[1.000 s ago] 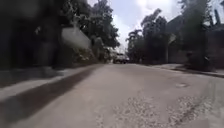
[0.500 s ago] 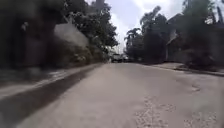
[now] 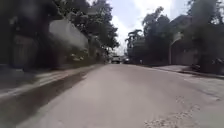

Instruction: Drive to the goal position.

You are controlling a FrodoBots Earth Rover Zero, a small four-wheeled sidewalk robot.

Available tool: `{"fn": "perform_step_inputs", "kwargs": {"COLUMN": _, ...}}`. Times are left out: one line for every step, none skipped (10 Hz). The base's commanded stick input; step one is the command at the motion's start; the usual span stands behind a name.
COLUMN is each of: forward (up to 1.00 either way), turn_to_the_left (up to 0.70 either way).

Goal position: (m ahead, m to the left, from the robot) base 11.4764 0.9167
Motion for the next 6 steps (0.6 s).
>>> {"fn": "perform_step_inputs", "kwargs": {"forward": 1.00, "turn_to_the_left": 0.00}}
{"fn": "perform_step_inputs", "kwargs": {"forward": 1.00, "turn_to_the_left": 0.00}}
{"fn": "perform_step_inputs", "kwargs": {"forward": 1.00, "turn_to_the_left": 0.00}}
{"fn": "perform_step_inputs", "kwargs": {"forward": 1.00, "turn_to_the_left": 0.00}}
{"fn": "perform_step_inputs", "kwargs": {"forward": 1.00, "turn_to_the_left": 0.00}}
{"fn": "perform_step_inputs", "kwargs": {"forward": 1.00, "turn_to_the_left": 0.00}}
